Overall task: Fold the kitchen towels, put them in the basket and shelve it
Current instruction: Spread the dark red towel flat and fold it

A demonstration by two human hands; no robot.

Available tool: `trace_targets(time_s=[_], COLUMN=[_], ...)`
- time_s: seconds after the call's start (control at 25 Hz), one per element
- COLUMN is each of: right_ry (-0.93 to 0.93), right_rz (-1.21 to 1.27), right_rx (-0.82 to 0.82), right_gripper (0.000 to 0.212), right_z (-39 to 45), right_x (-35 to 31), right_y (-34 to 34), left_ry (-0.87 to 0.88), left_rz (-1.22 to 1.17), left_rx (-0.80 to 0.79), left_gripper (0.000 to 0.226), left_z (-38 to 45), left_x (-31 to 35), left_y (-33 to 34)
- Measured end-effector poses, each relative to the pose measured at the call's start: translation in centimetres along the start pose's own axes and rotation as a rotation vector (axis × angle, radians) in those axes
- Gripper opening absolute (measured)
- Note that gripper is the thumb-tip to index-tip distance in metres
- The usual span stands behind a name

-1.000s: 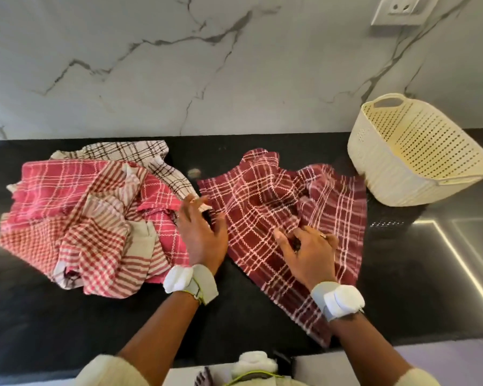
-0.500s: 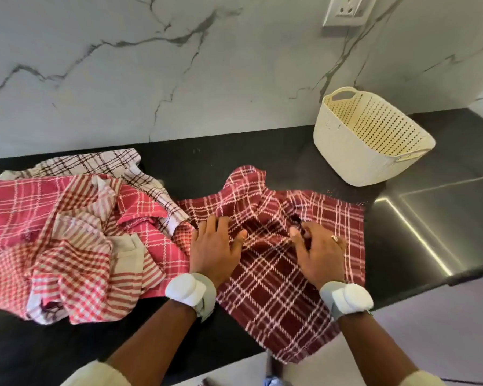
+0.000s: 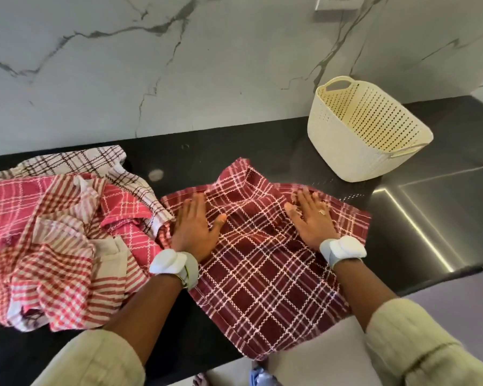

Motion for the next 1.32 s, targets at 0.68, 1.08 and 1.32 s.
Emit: trace_targets(time_s=[0.68,1.08,1.32], right_ry=[-0.424,-0.456,-0.465], right_rz=[-0.153,-0.064,-0.117], right_rx=[0.076,0.188,0.169], right_gripper=[0.073,0.062,0.062], right_z=[8.6,8.5,8.3], right_x=[-1.4,-1.0,-0.3], right_y=[0.5,-0.8,-0.3], left_ry=[-0.032,-0.059,-0.158], left_rz=[0.134,-0.063,-0.133], left_rx=[0.263,0.017,0.256], left_gripper=[0.029,0.035,0.023], left_z=[5.3,18.6,19.5], left_x=[9.1,14.6,16.4], left_y=[-2.4,-2.0,-2.5])
Point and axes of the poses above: each hand's wrist, its own z-axis towards the middle knuckle, its own y-axis out of the palm, x = y × z, the point moved 2 cm from there along z, towards the middle knuckle, and after that the axes turned 9 degrees about -y, right-handed, at the moved point
